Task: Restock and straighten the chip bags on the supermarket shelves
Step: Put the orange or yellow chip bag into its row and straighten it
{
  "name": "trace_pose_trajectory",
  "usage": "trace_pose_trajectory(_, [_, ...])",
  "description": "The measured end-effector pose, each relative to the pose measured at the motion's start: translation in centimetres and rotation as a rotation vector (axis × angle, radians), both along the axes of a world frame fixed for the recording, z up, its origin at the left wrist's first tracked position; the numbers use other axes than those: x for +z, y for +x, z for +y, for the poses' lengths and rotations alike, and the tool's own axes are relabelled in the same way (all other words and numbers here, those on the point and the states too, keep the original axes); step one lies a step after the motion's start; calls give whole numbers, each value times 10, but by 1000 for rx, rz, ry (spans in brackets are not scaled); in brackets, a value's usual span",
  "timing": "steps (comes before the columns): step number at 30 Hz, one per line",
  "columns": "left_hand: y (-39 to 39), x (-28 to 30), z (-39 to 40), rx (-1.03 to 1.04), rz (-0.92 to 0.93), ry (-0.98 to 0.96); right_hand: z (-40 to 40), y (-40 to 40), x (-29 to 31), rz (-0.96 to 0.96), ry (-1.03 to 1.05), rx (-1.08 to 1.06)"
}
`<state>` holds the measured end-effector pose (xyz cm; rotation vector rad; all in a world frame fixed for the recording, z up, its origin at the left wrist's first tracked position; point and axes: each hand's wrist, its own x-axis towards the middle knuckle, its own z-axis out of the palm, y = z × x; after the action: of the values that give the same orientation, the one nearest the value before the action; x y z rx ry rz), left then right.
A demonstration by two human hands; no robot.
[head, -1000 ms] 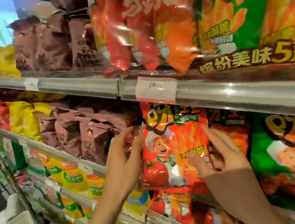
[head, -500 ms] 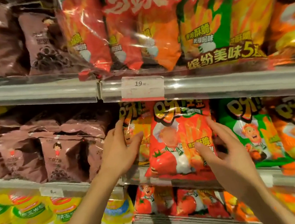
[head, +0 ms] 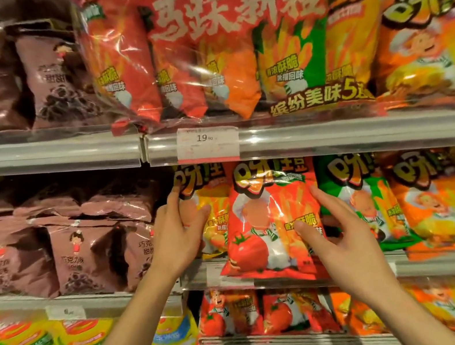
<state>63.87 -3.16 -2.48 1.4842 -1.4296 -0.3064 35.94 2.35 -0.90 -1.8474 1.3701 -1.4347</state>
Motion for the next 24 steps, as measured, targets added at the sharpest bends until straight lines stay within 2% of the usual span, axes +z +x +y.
trace_pose_trajectory(15, [9,4,41,90,-7,-141,14,-20,1,-13,3,-18])
trace_pose_trajectory(24, [45,-2,94,160,9,-181,10,8,-4,20,-10,-32])
